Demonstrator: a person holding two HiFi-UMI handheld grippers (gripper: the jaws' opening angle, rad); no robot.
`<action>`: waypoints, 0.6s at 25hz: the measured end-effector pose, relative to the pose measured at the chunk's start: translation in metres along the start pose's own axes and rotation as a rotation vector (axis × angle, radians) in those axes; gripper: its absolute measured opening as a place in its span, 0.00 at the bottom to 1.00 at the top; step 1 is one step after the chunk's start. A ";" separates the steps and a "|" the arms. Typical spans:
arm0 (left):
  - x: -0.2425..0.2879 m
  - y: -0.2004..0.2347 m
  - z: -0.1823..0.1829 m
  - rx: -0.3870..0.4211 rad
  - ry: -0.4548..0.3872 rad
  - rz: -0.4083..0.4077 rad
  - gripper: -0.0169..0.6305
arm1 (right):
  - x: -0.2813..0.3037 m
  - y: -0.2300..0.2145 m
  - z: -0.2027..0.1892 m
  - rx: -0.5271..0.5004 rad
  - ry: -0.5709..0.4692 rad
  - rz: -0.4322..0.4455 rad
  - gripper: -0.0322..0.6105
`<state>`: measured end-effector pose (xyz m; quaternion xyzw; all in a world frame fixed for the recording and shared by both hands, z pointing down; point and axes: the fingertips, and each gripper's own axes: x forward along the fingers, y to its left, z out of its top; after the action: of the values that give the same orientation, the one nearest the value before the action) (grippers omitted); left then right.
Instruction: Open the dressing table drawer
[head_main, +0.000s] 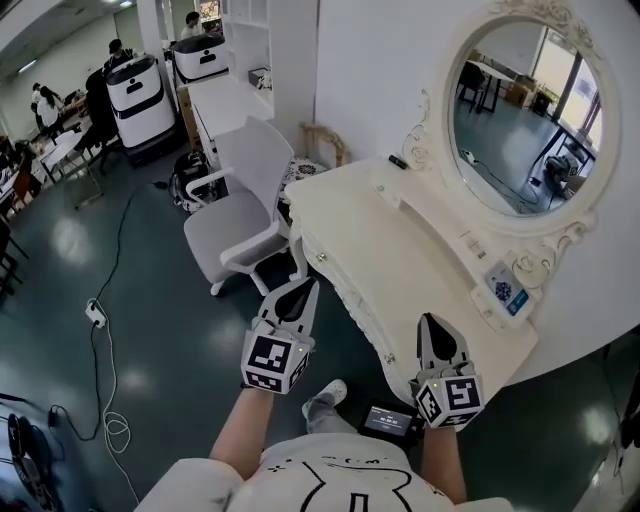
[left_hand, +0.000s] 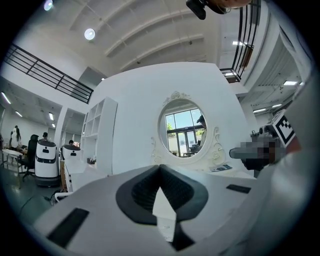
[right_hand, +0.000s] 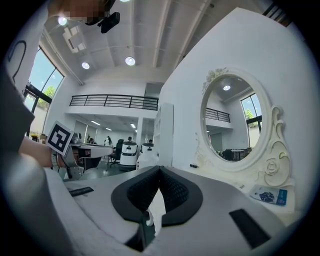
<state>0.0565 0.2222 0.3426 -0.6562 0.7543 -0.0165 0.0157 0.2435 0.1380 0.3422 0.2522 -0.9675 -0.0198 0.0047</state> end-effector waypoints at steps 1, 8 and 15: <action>0.010 0.005 0.000 0.004 0.004 -0.007 0.04 | 0.011 -0.004 -0.001 0.008 0.000 -0.003 0.07; 0.098 0.035 -0.006 0.024 0.049 -0.071 0.04 | 0.079 -0.041 -0.013 0.057 0.012 -0.046 0.07; 0.180 0.047 -0.002 0.026 0.050 -0.146 0.04 | 0.114 -0.094 -0.019 0.096 0.022 -0.143 0.07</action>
<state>-0.0154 0.0506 0.3422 -0.7085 0.7043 -0.0437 0.0043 0.1908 -0.0004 0.3575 0.3206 -0.9468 0.0291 0.0017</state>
